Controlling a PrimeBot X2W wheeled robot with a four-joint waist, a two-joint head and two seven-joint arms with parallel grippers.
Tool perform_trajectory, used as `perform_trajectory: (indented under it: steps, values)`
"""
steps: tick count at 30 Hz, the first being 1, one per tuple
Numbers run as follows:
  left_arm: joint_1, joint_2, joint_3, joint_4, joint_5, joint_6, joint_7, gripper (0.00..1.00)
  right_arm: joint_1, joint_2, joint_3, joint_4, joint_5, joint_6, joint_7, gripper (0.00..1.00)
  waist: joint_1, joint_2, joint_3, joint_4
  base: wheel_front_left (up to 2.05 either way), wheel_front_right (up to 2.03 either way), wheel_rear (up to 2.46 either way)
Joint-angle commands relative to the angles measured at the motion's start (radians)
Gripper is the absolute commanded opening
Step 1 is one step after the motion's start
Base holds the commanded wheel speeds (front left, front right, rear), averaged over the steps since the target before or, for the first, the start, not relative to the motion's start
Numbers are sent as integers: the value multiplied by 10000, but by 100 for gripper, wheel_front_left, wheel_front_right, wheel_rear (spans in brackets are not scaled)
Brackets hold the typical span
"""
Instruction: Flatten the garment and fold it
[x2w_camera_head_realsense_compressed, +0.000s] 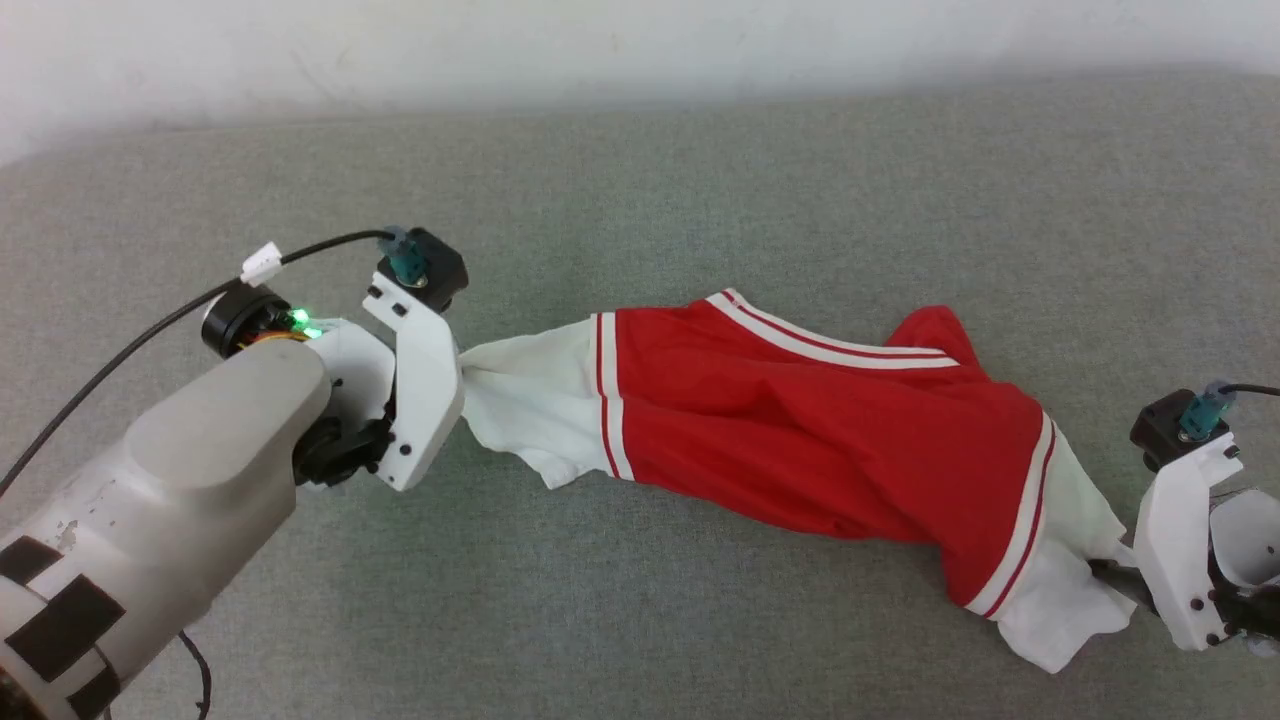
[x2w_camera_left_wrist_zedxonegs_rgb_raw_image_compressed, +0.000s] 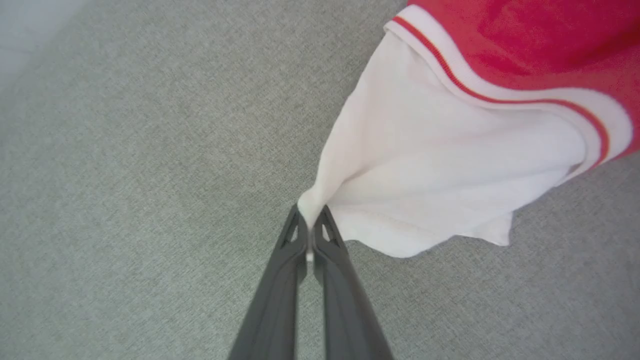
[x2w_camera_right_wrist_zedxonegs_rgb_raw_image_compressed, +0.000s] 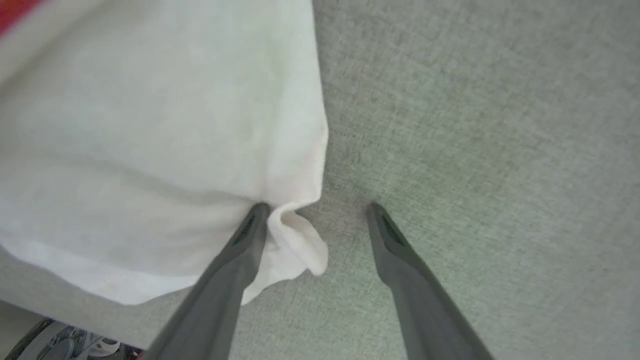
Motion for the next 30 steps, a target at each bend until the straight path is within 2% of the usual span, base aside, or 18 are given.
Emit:
perform_trajectory:
  steps: [1, 4, 5, 6, 7, 11, 15, 20, 24, 30]
  values:
    - [-103, -64, -20, 39, 98, -65, -71, 0, 3, 370, 262, 413, 34, -23, -239, 100, 1, 0, 110, 44, 0, 0, 0]
    - [-100, -73, -22, 64, 94, -65, -122, 0, -5, 664, 677, 979, 158, -23, -709, 100, 1, 0, 140, 47, 0, 0, 0]
    - [-87, -60, -23, 76, 87, -65, -137, 0, -35, 698, 813, 1061, 216, -23, -851, 86, 1, 0, 125, 36, 0, 0, 0]
    - [-64, -36, -24, 97, 83, -65, -162, 0, -85, 706, 904, 1089, 303, -23, -1061, 11, 1, 0, 88, 11, 0, 0, 0]
    - [-32, -16, -24, 123, 82, -65, -194, 0, -140, 666, 987, 1106, 378, -23, -1261, 0, 1, 0, 28, -14, 0, 0, 0]
    - [191, 32, -26, 207, 11, -65, -587, 0, -440, 327, 1186, 1005, 271, -23, -2450, 0, 1, 0, -360, -134, 0, 0, 0]
    - [390, 60, 10, 392, 166, -61, -1474, 0, -608, 124, 1119, 574, 127, -23, -3918, 0, 1, 0, -864, -212, 0, 0, 0]
    - [324, 213, 124, 410, 694, 136, -2746, 0, -840, -31, 332, -188, 85, -23, -5633, 0, 1, 0, -1479, -216, 0, 0, 0]
    - [88, 382, 365, 160, 981, 405, -3613, 0, -1026, -146, -319, -746, -356, -23, -6438, 0, 1, 0, -1970, -105, 0, 0, 0]
    - [-475, 754, 1045, -421, 1125, 924, -4747, 0, -1352, 19, -1395, -1542, -863, -23, -6956, 0, 1, 0, -2444, 68, 0, 0, 0]
